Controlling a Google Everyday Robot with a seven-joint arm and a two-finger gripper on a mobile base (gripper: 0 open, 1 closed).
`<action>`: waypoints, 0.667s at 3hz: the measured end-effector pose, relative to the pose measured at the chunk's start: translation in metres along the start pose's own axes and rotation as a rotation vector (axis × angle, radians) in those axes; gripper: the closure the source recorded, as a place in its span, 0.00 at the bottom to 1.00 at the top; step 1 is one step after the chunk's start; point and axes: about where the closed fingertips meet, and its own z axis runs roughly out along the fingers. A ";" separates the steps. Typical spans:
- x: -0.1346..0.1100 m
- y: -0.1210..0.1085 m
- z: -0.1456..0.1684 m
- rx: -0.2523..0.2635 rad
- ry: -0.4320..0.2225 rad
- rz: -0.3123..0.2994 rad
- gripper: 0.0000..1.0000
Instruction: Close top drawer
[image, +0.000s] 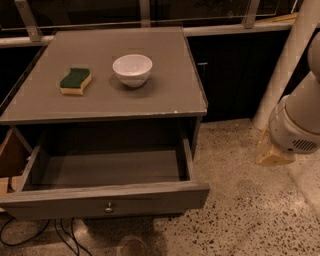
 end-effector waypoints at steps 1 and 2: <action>-0.002 0.005 0.002 -0.012 -0.001 -0.001 1.00; -0.007 0.012 0.002 -0.034 -0.010 -0.002 1.00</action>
Offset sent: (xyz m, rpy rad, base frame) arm -0.0142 0.0184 -0.0066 0.0358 0.0570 0.0137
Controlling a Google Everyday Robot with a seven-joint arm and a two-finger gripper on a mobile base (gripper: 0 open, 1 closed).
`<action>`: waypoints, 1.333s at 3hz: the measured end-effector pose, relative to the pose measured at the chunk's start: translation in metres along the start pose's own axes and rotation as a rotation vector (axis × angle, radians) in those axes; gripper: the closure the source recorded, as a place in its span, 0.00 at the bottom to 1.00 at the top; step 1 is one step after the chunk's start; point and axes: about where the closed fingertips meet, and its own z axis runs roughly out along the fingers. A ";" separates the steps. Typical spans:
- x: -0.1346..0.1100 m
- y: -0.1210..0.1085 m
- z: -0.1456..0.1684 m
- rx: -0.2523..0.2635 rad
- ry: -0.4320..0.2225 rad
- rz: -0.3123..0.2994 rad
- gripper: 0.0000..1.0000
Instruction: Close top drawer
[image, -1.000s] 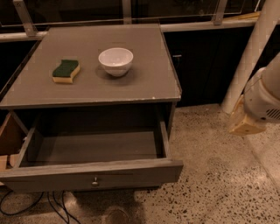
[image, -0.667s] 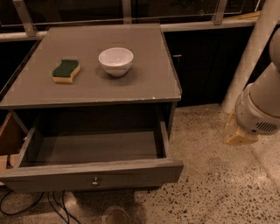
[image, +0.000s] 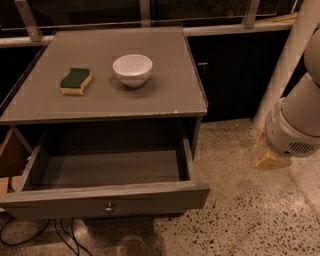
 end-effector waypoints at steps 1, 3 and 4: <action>-0.043 0.032 0.008 -0.062 -0.025 -0.052 1.00; -0.068 0.049 0.014 -0.092 -0.035 -0.087 1.00; -0.066 0.058 0.030 -0.107 -0.008 -0.084 1.00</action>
Offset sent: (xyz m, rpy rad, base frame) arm -0.0376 0.1115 -0.0177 0.0555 0.1013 0.1456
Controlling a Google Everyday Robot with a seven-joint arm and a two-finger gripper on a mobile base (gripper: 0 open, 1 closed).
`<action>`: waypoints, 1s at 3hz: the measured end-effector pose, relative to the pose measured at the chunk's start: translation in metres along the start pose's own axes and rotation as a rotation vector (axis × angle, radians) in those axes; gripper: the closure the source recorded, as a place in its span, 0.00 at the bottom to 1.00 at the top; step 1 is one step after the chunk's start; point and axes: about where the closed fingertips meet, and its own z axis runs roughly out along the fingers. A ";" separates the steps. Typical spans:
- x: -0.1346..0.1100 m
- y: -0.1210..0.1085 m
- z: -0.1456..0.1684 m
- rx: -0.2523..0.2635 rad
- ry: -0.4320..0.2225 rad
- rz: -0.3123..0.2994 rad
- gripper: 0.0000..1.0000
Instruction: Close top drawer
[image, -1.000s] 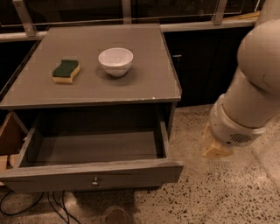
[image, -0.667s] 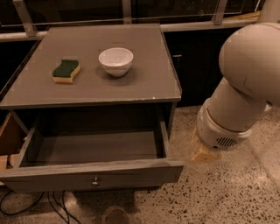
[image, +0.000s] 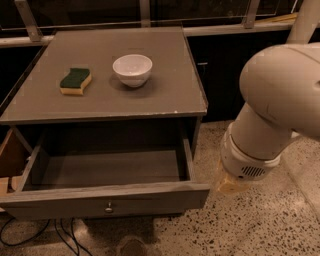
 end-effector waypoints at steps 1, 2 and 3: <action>0.003 -0.001 0.039 -0.024 0.028 0.002 1.00; -0.001 -0.019 0.101 -0.051 0.013 0.005 1.00; -0.001 -0.020 0.103 -0.053 0.010 0.006 1.00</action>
Offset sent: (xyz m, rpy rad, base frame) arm 0.0320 0.0074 -0.1158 -0.0193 0.0523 -0.0052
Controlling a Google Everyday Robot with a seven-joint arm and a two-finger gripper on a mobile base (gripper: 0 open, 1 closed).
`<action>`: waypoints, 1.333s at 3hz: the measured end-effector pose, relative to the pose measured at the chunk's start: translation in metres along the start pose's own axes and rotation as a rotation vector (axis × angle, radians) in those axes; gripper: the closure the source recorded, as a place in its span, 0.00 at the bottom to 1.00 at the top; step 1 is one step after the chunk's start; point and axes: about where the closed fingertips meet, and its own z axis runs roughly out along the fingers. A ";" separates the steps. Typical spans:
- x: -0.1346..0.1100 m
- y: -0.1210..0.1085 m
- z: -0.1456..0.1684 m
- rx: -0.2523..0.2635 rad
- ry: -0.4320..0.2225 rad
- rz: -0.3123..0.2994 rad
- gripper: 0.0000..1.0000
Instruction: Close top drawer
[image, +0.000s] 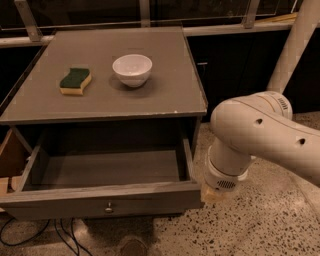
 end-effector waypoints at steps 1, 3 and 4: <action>-0.005 0.012 0.018 -0.020 0.019 -0.015 1.00; -0.020 0.010 0.053 -0.011 0.029 -0.051 1.00; -0.019 0.009 0.065 -0.018 0.027 -0.042 1.00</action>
Offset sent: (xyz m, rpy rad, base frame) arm -0.0148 0.0284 -0.0547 -0.0408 0.0192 0.0590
